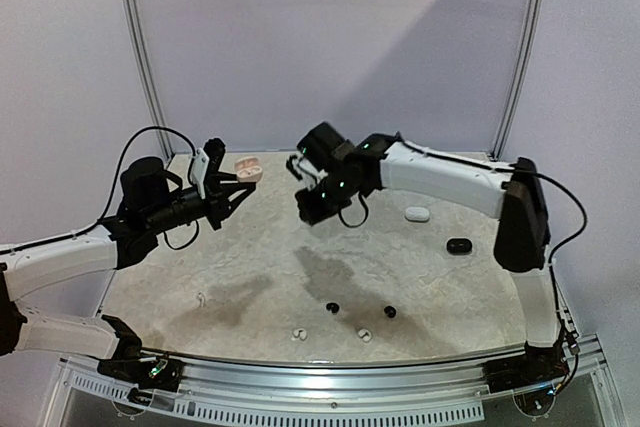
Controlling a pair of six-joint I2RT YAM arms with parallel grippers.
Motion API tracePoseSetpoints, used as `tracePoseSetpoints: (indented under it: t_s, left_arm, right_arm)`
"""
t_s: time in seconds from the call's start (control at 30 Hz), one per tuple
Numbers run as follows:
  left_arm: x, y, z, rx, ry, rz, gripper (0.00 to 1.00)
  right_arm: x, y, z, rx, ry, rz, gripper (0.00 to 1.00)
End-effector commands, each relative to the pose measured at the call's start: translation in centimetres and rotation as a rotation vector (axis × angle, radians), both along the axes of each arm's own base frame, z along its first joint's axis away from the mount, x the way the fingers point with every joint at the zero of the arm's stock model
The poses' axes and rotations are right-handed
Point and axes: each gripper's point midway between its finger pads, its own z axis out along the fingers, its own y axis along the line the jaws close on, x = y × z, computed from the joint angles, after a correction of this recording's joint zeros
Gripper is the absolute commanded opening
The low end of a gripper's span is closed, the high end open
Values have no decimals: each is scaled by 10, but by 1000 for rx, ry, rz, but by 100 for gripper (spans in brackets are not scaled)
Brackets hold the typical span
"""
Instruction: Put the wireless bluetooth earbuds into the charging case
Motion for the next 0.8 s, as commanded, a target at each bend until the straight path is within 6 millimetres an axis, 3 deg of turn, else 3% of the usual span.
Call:
tracePoseSetpoints:
  t_s: [0.0, 0.1, 0.23, 0.3, 0.47, 0.77]
  left_arm:
    - [-16, -12, 57, -82, -226, -99, 0]
    - [-19, -15, 67, -97, -270, -129, 0]
    - [-25, -20, 75, -123, -292, -174, 0]
    - [-28, -22, 79, -141, -290, -199, 0]
    - [-37, -27, 86, -177, -280, -260, 0]
    - [-46, -31, 88, -205, -247, -328, 0]
  right_arm:
    - [21, 4, 192, 407, -390, -33, 0]
    - [-1, 12, 263, 624, -548, 25, 0]
    - [-46, 36, 302, 744, -673, 249, 0]
    - [-64, 47, 308, 792, -688, 343, 0]
    - [-90, 66, 297, 834, -682, 506, 0]
    - [-90, 63, 275, 789, -702, 523, 0]
